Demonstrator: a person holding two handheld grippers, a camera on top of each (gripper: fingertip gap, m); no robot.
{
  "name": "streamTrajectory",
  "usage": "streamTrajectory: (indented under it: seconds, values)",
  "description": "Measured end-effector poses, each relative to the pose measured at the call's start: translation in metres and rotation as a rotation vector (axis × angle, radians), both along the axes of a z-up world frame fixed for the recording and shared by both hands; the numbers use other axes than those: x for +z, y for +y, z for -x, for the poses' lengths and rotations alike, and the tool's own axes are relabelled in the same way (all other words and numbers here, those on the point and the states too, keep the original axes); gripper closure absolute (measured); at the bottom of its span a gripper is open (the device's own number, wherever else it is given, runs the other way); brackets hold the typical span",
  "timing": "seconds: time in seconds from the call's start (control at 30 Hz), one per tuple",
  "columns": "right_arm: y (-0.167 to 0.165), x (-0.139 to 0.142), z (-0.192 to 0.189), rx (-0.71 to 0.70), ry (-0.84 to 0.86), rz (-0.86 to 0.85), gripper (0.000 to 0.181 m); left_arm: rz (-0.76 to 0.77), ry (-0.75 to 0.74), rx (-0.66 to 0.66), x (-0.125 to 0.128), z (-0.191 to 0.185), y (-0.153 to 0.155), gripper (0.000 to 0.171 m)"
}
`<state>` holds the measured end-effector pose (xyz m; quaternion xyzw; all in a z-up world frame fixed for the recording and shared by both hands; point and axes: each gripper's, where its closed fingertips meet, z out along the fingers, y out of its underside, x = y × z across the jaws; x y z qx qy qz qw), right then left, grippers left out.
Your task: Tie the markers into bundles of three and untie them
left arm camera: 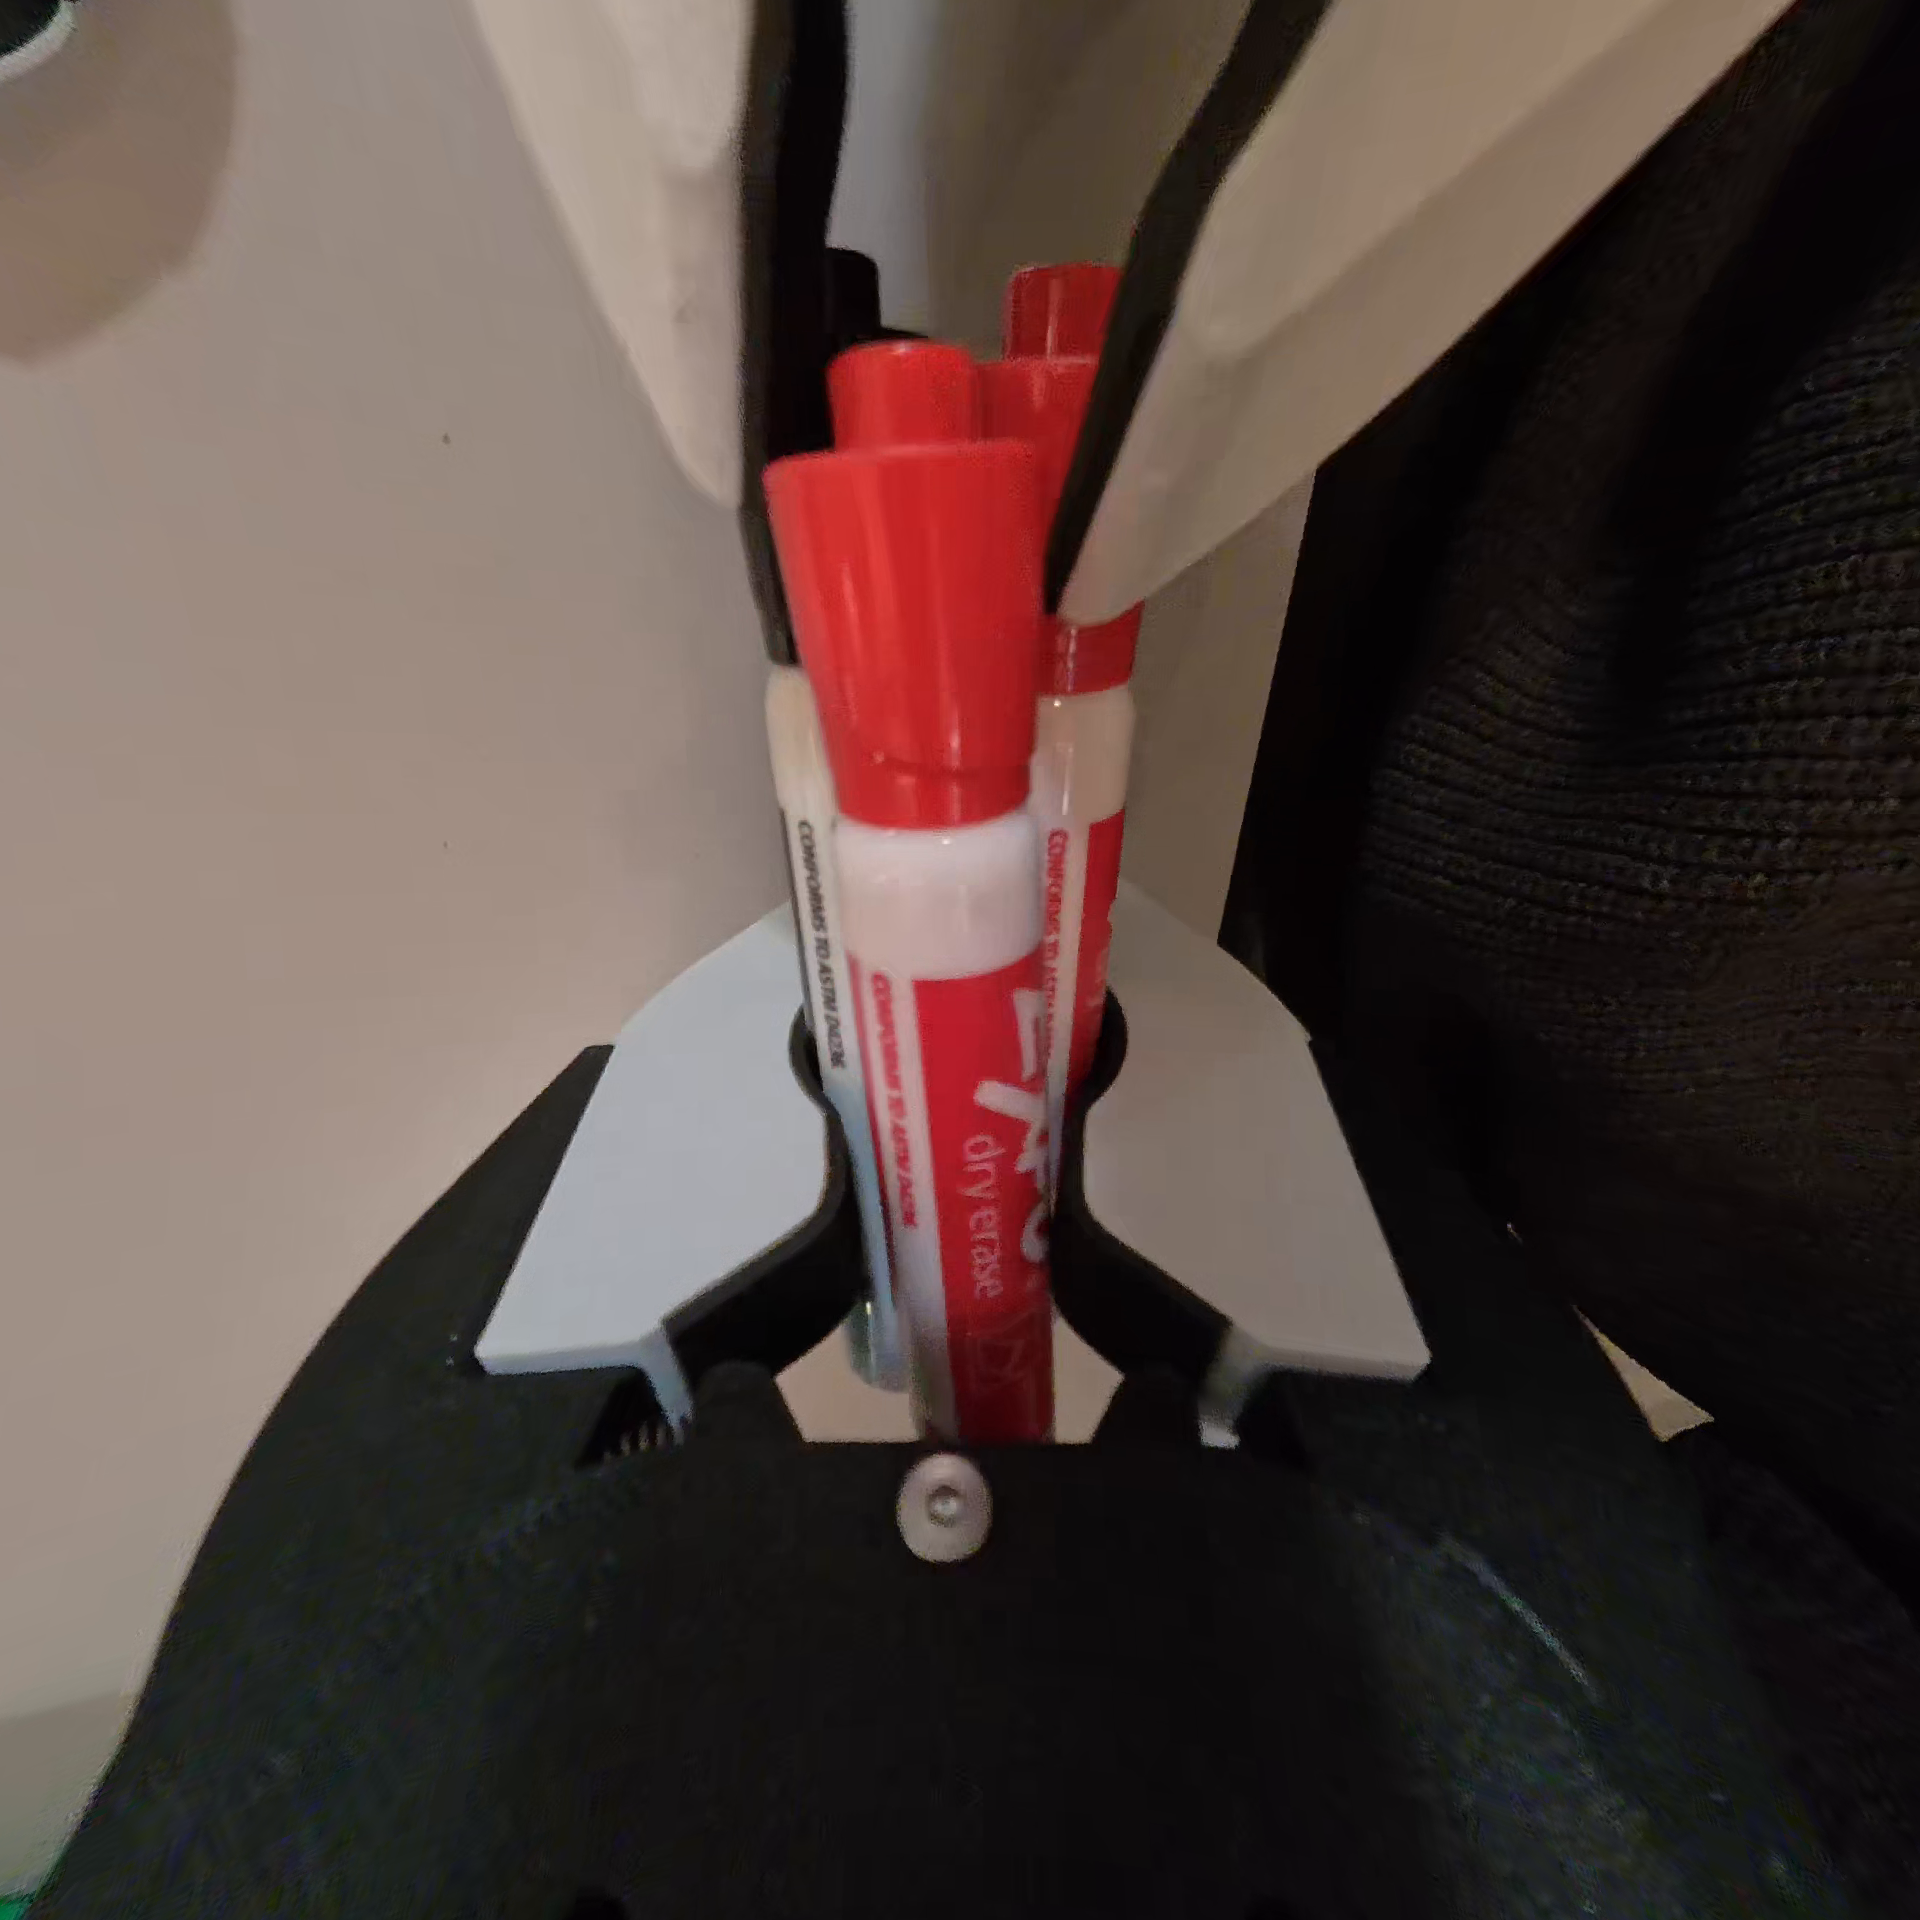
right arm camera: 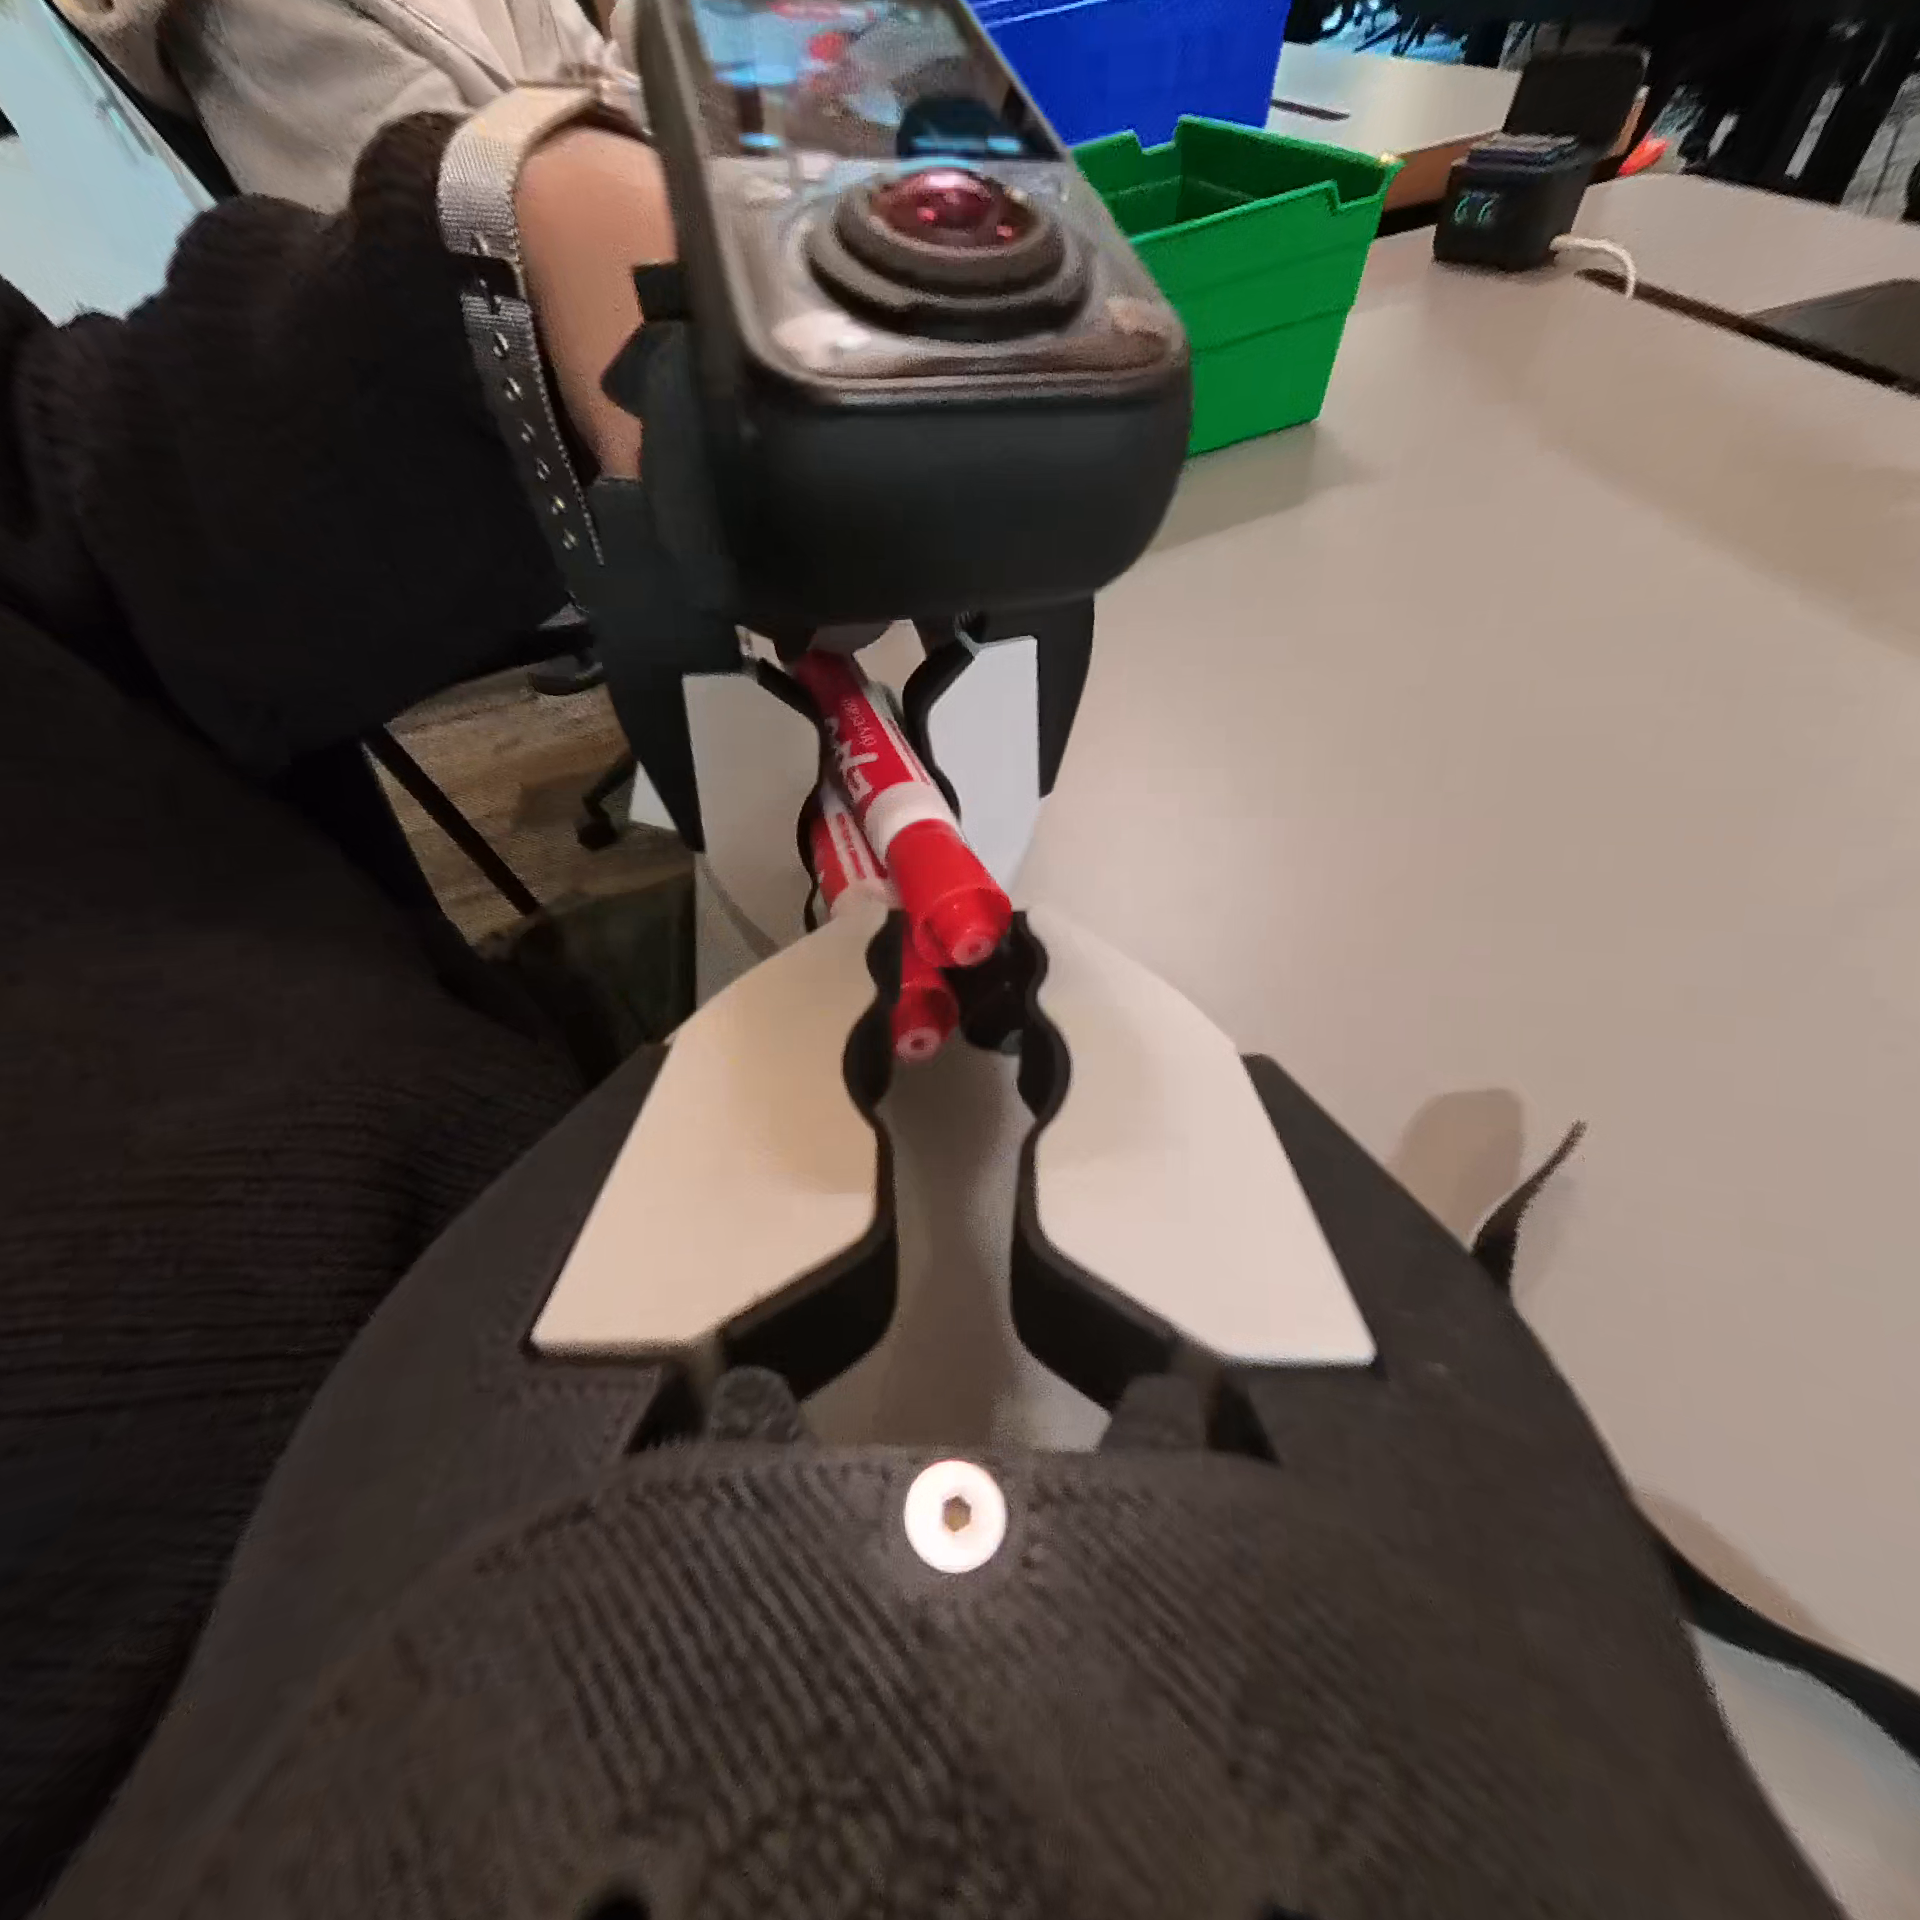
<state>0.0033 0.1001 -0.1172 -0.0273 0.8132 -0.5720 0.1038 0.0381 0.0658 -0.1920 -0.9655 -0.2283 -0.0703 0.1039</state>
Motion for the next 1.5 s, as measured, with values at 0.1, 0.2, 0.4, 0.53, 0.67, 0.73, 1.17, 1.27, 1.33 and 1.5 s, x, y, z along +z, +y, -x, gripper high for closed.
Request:
streamTrajectory:
  seconds: [0.1,0.2,0.4,0.53,0.67,0.73,1.17,1.27,1.33,1.5]
  values:
    - [0.002,0.002,0.001,0.001,0.025,0.013,0.162,-0.03,-0.013,0.008,-0.001,0.0,0.002,0.127]
    - [0.001,0.0,0.003,0.004,0.032,0.0,0.162,-0.022,-0.013,0.011,-0.004,0.0,-0.002,0.128]
    - [0.005,0.001,0.006,0.006,0.015,0.007,0.163,-0.029,-0.018,0.012,-0.004,0.0,-0.002,0.127]
    - [0.009,0.0,0.013,-0.014,0.029,0.003,0.165,0.003,-0.005,0.022,-0.006,0.003,-0.007,0.128]
    - [0.009,0.003,0.016,-0.04,0.022,0.025,0.157,0.02,0.004,0.023,-0.004,0.003,-0.009,0.128]
    - [0.008,0.005,0.014,-0.032,0.011,0.04,0.151,0.025,0.003,0.022,-0.005,0.003,-0.009,0.128]
    - [0.006,0.005,0.008,-0.015,0.025,0.048,0.154,0.05,0.049,0.021,-0.002,0.007,-0.015,0.128]
    - [0.005,0.004,0.006,-0.004,0.027,0.041,0.154,0.066,0.076,-0.006,-0.003,0.009,-0.016,0.128]
    - [0.005,0.003,0.005,-0.003,0.038,0.038,0.154,0.071,0.078,-0.01,-0.003,0.009,-0.016,0.128]
    - [0.006,0.004,0.005,-0.003,0.042,0.047,0.158,0.069,0.083,-0.012,-0.003,0.009,-0.016,0.128]
